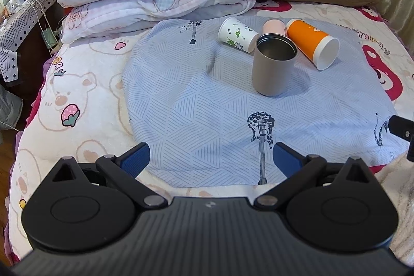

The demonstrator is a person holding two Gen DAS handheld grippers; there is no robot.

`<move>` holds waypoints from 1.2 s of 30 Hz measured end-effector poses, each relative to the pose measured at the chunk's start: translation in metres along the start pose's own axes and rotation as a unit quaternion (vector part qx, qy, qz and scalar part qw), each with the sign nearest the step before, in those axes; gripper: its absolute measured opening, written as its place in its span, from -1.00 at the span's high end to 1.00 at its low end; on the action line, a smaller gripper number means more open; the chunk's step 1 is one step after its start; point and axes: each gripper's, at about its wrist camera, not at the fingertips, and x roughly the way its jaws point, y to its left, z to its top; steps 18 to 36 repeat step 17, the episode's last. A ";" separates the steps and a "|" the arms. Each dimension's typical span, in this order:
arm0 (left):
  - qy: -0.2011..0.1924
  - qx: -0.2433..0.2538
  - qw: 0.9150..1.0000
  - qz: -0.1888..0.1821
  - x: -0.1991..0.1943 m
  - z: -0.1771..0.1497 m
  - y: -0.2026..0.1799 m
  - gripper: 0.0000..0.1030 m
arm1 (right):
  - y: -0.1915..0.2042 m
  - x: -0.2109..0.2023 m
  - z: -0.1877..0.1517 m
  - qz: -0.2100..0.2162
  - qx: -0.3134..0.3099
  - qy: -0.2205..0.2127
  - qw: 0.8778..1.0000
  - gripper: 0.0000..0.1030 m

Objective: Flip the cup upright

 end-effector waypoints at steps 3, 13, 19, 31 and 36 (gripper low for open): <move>0.002 0.001 1.000 0.000 -0.001 0.000 -0.001 -1.00 | 0.000 -0.001 0.000 -0.001 -0.001 -0.001 1.000 -0.98; -0.003 0.007 1.000 -0.010 -0.004 0.000 -0.003 -1.00 | -0.002 -0.002 0.001 -0.001 0.001 -0.002 1.000 -0.98; -0.002 0.007 1.000 -0.010 -0.004 0.001 -0.003 -1.00 | -0.002 -0.002 0.001 -0.001 0.001 -0.002 1.000 -0.98; -0.002 0.007 1.000 -0.010 -0.004 0.001 -0.003 -1.00 | -0.002 -0.002 0.001 -0.001 0.001 -0.002 1.000 -0.98; -0.002 0.007 1.000 -0.010 -0.004 0.001 -0.003 -1.00 | -0.002 -0.002 0.001 -0.001 0.001 -0.002 1.000 -0.98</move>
